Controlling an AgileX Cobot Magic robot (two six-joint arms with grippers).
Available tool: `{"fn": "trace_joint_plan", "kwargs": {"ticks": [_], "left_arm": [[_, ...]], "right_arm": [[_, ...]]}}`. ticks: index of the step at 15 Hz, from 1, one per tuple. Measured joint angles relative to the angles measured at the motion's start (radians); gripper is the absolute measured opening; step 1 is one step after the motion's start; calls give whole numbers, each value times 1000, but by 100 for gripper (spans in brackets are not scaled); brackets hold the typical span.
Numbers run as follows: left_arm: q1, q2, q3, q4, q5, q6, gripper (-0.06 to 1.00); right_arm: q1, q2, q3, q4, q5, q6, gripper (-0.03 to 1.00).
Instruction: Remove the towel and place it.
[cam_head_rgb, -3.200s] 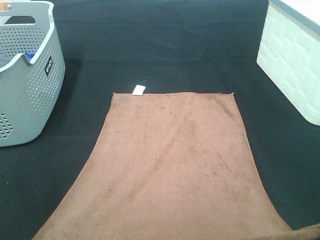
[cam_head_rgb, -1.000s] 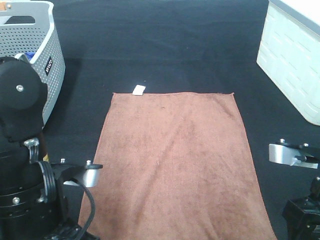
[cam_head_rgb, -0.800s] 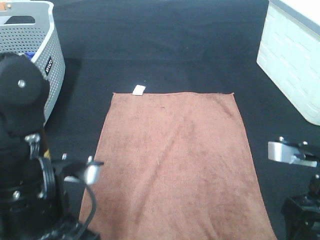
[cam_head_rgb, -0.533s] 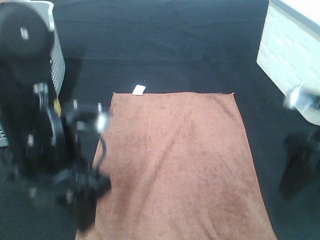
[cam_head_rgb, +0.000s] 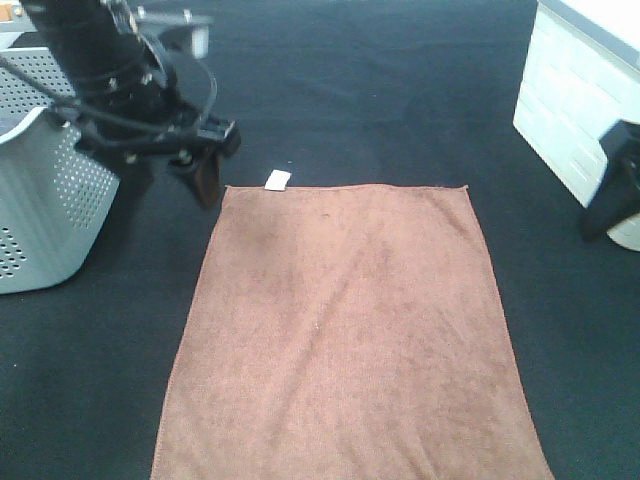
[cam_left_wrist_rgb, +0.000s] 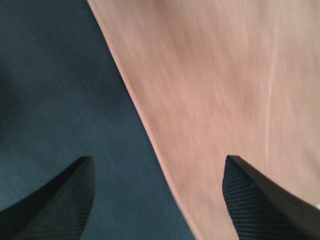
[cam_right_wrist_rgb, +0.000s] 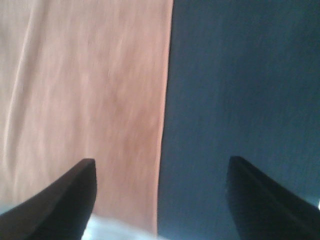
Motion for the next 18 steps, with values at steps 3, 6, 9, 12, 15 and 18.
{"fn": "trace_joint_plan", "kwargs": {"ticks": [3,6,9,12,15,18], "left_arm": [[45,98,-111,-3,-57,-12,68],[96,291,-308,-2,15,-16,72],[113,473,-537,-2,107,-24,76],[119,627,-728,-7,179,-24,76],[150,714,-818,-62,184,-20,76],[156,765,-829,-117,195,-5,76]], "right_arm": [[0,150,-133,0,-61,-1,70],[0,302,-259,1,-77,-6,70],[13,427,-329,-17,-105,-9,73],[84,542,-412,-49,-187,-9,74],[110,660,-525,-63,-208,-9,74],[110,790,-642,-52,-213,-9,74]]}}
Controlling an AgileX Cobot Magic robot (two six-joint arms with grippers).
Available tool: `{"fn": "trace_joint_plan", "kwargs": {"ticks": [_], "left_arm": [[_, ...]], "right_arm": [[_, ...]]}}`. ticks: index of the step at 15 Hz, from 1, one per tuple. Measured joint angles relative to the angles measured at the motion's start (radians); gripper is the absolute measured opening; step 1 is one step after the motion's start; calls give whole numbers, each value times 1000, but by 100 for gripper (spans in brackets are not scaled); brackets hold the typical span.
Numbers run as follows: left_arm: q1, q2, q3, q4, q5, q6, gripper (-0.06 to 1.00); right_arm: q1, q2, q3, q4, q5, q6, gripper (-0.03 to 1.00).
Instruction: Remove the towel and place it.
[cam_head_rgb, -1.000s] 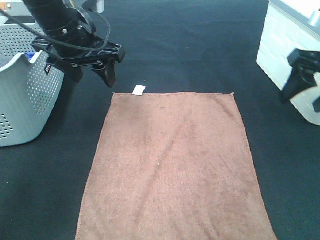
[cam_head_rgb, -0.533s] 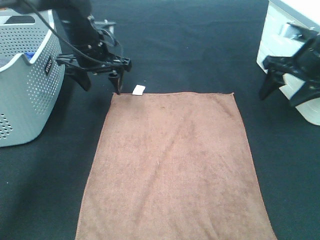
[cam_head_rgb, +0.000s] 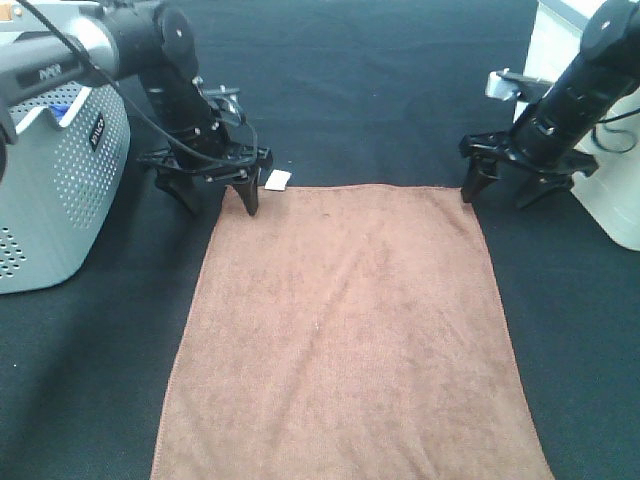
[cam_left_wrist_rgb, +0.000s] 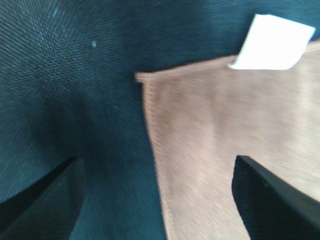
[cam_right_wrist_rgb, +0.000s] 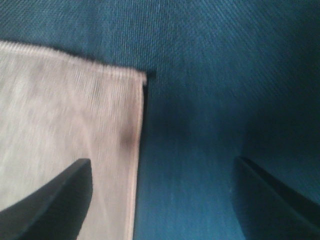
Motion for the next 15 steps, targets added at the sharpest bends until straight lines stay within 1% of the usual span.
{"fn": "trace_joint_plan", "kwargs": {"ticks": [3,6,9,12,13,14,15], "left_arm": [[0,13,-11,-14,4,0,76],[3,15,-12,-25,4,5,76],[4,17,-13,-63,4,14,74],[-27,20,-14,-70,-13,14,74],[-34,21,-14,-71,-22,13,72],[-37,21,-16,-69,-25,11,67],[-37,24,-17,-67,-29,7,59]], "right_arm": [[0,61,-52,20,4,-1,74],[1,79,-71,44,6,-6,74],[47,88,-72,32,-43,-23,74],[95,102,-83,13,-90,-29,74],[104,104,-83,7,-100,-29,72],[106,104,-83,1,-108,-29,69],[109,105,-83,-17,-111,-29,65]]}}
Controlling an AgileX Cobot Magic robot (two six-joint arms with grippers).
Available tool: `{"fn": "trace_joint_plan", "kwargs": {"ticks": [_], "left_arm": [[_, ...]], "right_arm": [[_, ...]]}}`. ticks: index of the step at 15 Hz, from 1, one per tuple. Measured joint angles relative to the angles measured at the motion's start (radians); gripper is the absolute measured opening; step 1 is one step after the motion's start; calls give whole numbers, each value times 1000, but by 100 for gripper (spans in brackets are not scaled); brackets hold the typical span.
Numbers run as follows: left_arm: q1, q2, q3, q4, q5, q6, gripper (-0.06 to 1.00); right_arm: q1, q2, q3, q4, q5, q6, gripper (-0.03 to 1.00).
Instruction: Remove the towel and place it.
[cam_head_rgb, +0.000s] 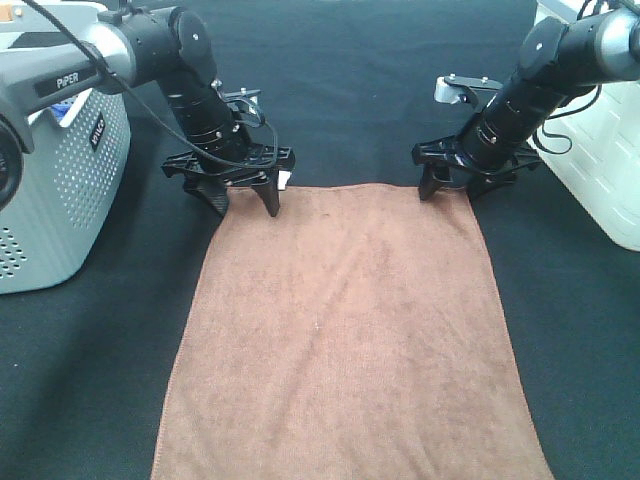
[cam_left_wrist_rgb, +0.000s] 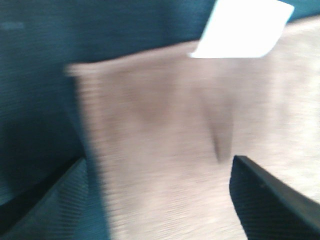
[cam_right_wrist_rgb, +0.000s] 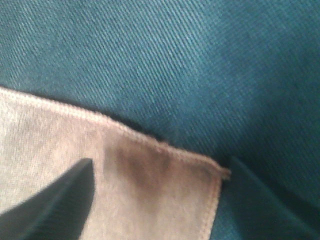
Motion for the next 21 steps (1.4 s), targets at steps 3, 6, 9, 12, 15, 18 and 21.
{"fn": "trace_joint_plan", "kwargs": {"ticks": [3,6,9,12,15,18,21], "left_arm": [[0,5,0,29,-7,0,25],[0,7,0,28,-8,27,1],[0,7,-2,33,-8,39,0],[-10,23,-56,92,6,38,0],[-10,35,-121,125,11,36,0],[-10,36,-132,128,20,35,0],[-10,36,-132,137,21,35,0]], "right_arm": [[2,0,0,-51,-9,1,49],[3,0,0,-52,-22,1,27],[5,0,0,-48,-19,2,1],[5,0,0,-47,-19,2,1],[6,12,-49,-45,24,2,1],[14,34,-131,-48,92,2,1],[17,35,-200,-52,121,2,1]]}}
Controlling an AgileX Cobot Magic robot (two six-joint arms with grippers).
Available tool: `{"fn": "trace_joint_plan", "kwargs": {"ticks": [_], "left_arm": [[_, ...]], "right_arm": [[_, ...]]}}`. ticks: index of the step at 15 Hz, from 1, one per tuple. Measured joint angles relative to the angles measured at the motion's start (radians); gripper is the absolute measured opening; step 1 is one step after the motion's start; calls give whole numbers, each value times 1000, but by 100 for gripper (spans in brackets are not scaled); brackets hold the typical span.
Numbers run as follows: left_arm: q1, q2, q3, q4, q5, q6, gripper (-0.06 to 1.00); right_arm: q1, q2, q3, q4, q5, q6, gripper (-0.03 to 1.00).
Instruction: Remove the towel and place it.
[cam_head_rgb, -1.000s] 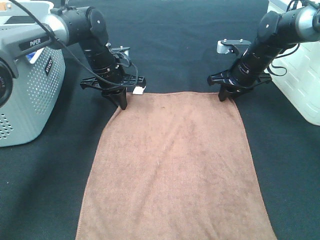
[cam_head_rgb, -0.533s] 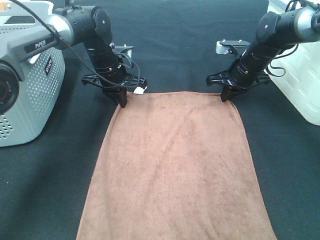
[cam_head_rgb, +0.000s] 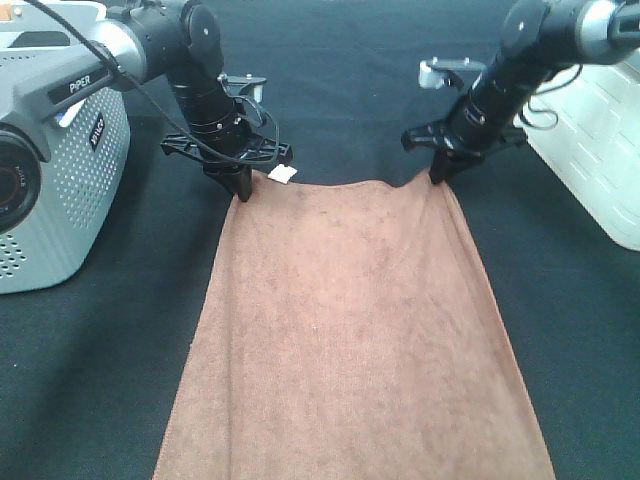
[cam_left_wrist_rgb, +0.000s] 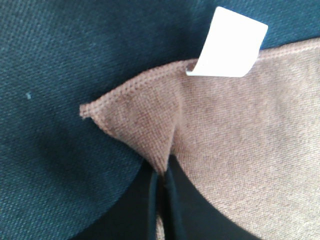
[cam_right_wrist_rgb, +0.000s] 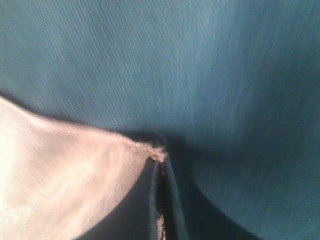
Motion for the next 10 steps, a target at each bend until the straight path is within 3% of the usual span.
{"fn": "trace_joint_plan", "kwargs": {"ticks": [3,6,10], "left_arm": [[11,0,-41,45,-8,0,0],[31,0,-104,45,-39,0,0],[34,1,-115,62,-181,36,0]], "right_arm": [[0,0,-51,-81,-16,0,1],[0,0,-89,-100,-76,0,1],[0,0,-155,-104,-218,-1,1]]}}
